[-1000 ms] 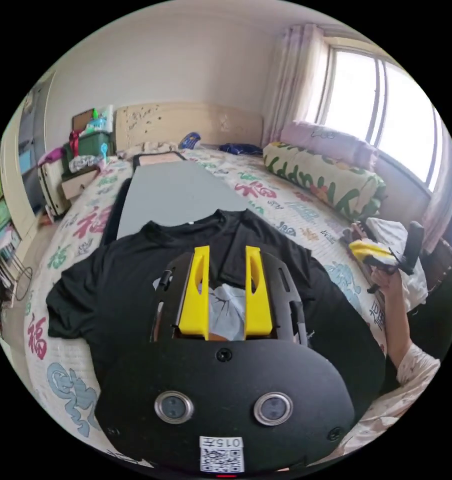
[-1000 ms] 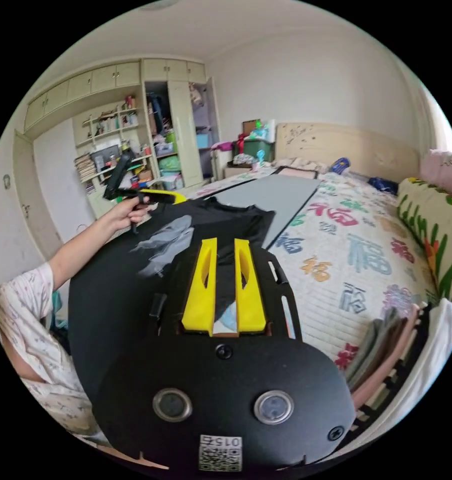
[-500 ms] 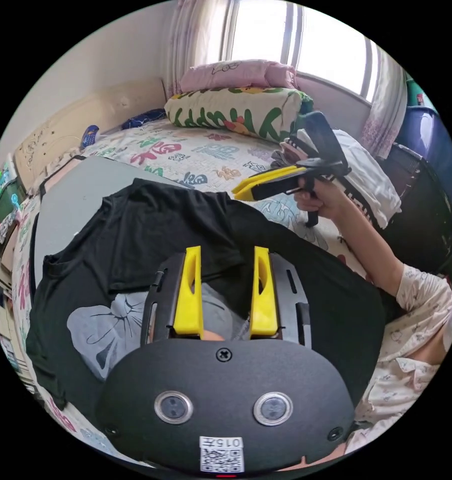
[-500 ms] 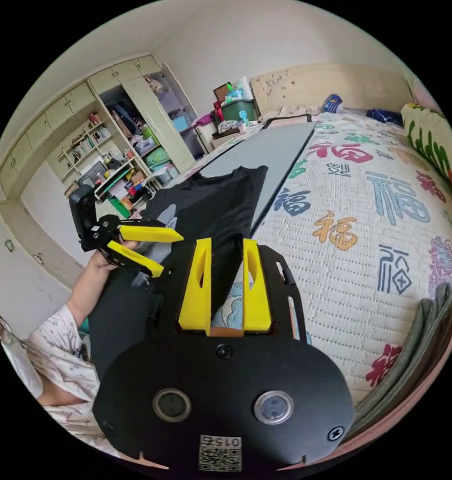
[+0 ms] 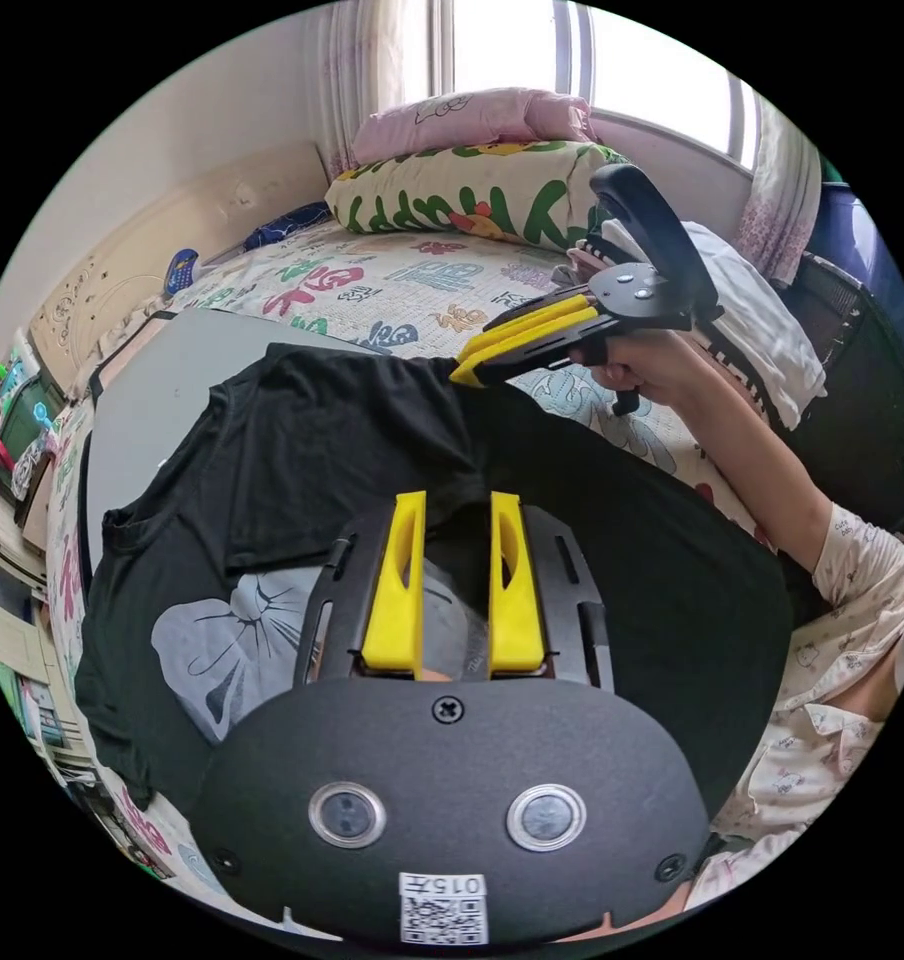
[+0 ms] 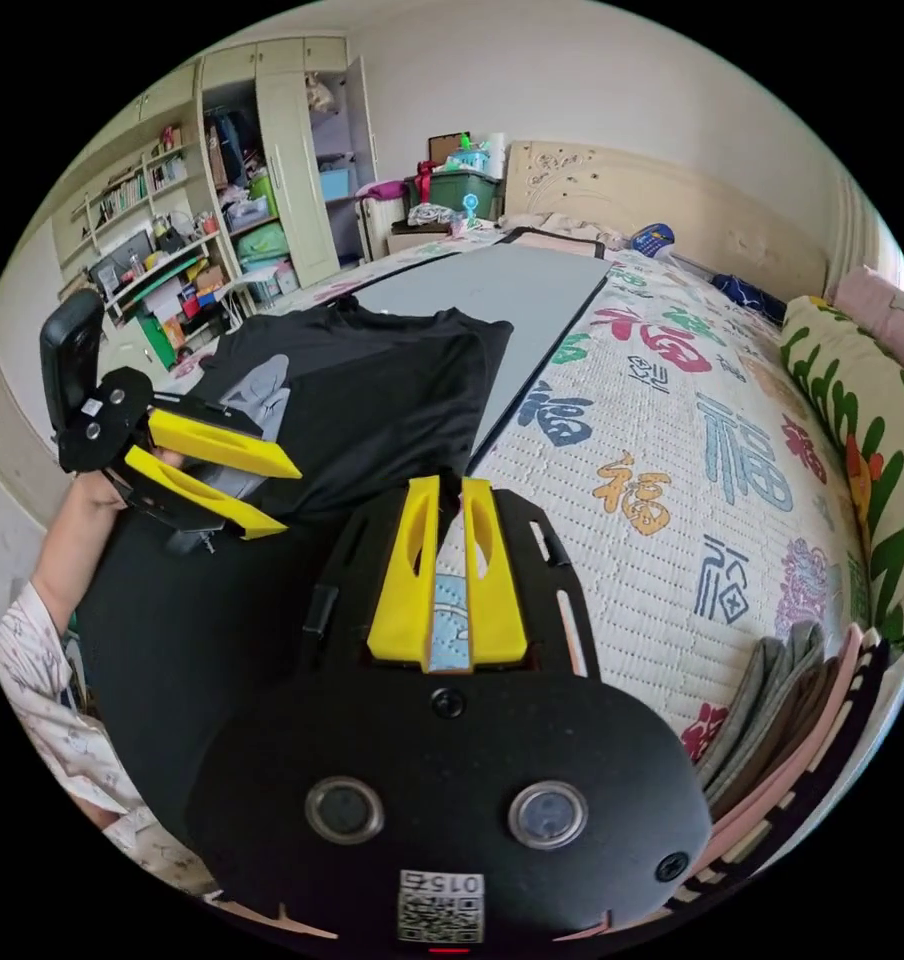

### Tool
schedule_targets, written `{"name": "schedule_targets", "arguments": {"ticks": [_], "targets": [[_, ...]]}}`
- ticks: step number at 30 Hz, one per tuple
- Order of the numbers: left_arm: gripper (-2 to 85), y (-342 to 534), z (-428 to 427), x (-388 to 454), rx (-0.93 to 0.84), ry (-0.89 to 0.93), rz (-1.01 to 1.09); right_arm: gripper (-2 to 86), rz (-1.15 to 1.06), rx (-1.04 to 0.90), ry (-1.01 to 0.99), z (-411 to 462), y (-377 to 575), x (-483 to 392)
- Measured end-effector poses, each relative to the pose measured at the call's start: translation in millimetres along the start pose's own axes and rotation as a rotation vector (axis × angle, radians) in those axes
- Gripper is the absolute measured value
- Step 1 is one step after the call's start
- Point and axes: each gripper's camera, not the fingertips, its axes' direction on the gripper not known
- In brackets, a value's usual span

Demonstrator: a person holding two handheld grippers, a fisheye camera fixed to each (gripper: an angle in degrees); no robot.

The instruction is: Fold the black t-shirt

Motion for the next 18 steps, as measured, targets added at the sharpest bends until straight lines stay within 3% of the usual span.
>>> {"name": "schedule_targets", "arguments": {"ticks": [6,13,16,18], "targets": [[7.4,-13,-24,-15,-0.001,0.019,-0.004,2.2,0.088,0.016,-0.104,7,15,35],[7.4,-23,-68,-47,0.047,0.088,-0.017,7.5,0.136,0.045,-0.047,1,30,48],[7.5,-13,-108,-99,0.19,0.106,-0.169,8.8,0.103,0.162,-0.072,-27,44,44],[7.8,5,-133,-146,0.27,0.05,-0.368,8.9,0.003,0.25,-0.197,-41,51,25]]}}
